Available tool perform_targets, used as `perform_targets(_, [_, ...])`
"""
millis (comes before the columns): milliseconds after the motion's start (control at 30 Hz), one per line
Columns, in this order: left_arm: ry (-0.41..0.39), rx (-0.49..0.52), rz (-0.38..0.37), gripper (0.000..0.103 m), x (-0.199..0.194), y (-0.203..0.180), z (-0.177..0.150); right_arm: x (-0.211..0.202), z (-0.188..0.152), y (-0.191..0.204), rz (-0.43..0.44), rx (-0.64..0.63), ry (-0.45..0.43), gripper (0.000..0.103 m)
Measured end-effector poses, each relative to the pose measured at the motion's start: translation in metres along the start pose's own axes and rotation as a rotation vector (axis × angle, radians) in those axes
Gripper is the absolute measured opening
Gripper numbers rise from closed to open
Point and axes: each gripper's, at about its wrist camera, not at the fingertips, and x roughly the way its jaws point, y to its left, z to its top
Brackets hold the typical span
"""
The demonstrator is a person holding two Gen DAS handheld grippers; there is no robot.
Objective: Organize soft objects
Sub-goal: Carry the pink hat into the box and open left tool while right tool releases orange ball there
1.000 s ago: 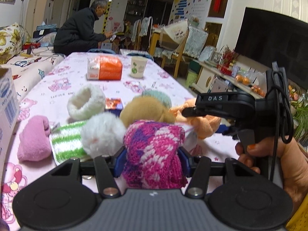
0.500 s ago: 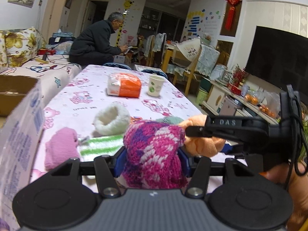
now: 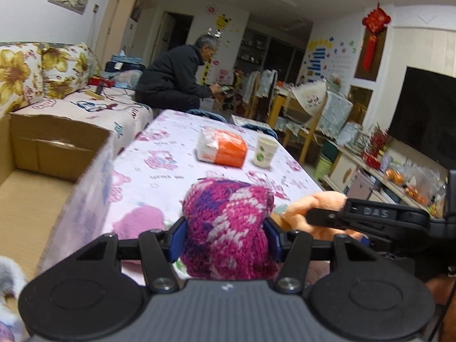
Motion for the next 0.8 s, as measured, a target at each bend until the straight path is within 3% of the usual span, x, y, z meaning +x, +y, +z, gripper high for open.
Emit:
perform_targets(267, [-0.060, -0.066, 0.039, 0.056, -0.016, 0.025, 0.013, -0.001, -0.001, 0.022, 0.078, 0.004, -0.058, 0.083])
perform_targets(500, [-0.123, -0.128, 0.102, 0.056, -0.032, 0.053, 0.023, 0.013, -0.006, 0.052, 0.162, -0.023, -0.055, 0.083])
perform_targets(800, [-0.192, -0.173, 0.311, 0.057, -0.048, 0.086, 0.032, 0.045, -0.019, 0.112, 0.296, -0.094, 0.007, 0.084])
